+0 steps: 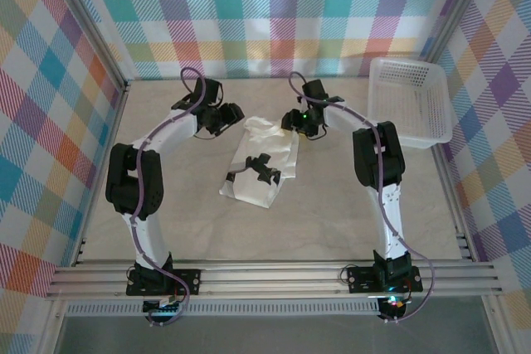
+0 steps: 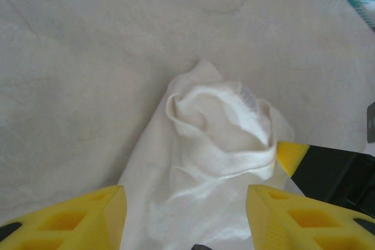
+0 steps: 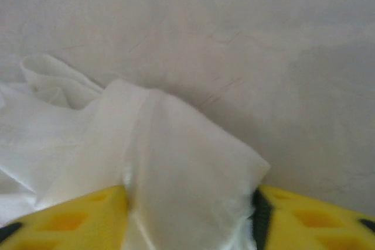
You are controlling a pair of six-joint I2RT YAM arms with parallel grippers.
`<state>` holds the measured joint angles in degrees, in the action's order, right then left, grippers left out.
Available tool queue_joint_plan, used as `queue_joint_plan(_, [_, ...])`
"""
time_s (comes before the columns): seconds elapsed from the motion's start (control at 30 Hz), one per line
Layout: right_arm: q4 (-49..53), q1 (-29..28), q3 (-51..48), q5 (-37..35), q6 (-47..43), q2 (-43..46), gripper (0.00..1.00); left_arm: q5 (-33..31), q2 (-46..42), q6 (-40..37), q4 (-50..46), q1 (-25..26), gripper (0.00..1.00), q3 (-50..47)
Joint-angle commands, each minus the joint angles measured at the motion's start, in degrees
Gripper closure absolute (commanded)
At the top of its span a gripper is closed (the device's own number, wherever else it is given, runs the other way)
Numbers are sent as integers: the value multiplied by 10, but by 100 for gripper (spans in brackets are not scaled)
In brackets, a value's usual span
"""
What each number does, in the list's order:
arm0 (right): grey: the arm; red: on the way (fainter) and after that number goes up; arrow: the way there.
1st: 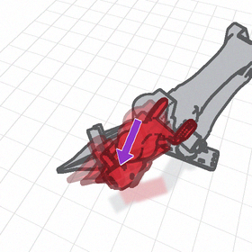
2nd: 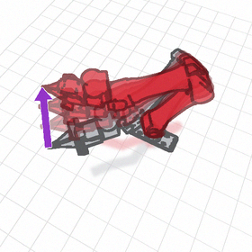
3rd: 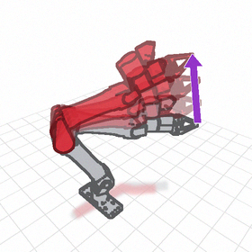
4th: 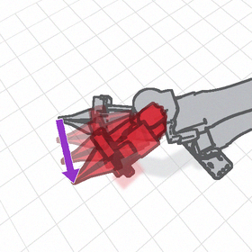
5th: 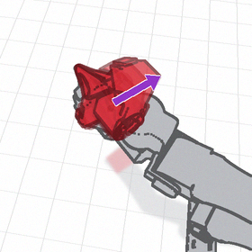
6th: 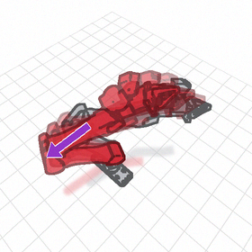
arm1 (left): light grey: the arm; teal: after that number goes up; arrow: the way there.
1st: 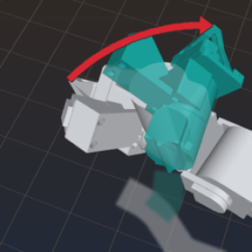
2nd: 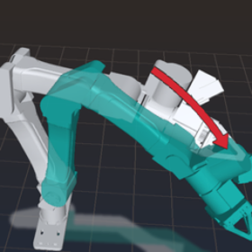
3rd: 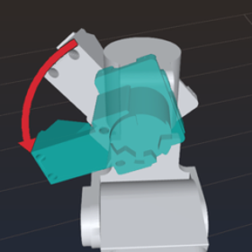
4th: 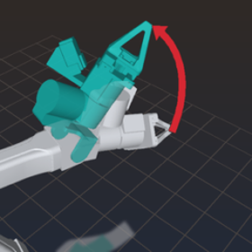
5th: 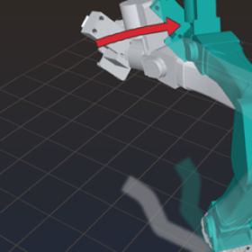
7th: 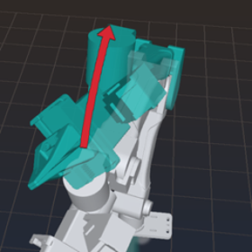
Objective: Fold the inside-out t-shirt
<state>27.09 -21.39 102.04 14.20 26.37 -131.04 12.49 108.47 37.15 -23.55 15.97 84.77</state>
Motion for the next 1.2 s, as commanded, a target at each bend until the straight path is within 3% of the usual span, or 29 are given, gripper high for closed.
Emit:
queue_joint_plan(0.0, [9,-10,-2,46,-1,-18,70,-5,-24,21,14,-2,45,-17])
queue_joint_plan(0.13, [29,-10,30,76,-36,-18,91,-6,-31,26,3,-5,45,-20])
queue_joint_plan(0.27, [34,-9,29,126,-126,28,100,23,-38,4,-6,-28,44,-30])
queue_joint_plan(0.47, [39,-1,-58,262,-266,121,100,18,-53,-250,-79,-33,43,-46])
queue_joint_plan(0.6, [79,4,-77,200,-316,139,100,51,-131,-289,7,-33,40,-147])
queue_joint_plan(0.73, [91,15,-50,143,-316,113,100,119,-164,-220,163,-30,23,-250])
queue_joint_plan(0.8, [98,16,-20,129,-303,87,100,144,-132,-171,202,-11,23,-268])
queue_joint_plan(1.0, [92,16,22,98,-239,46,100,63,-52,-90,139,67,46,-280])
queue_joint_plan(1.17, [86,15,26,108,-218,38,100,74,-85,-36,160,120,68,-329])
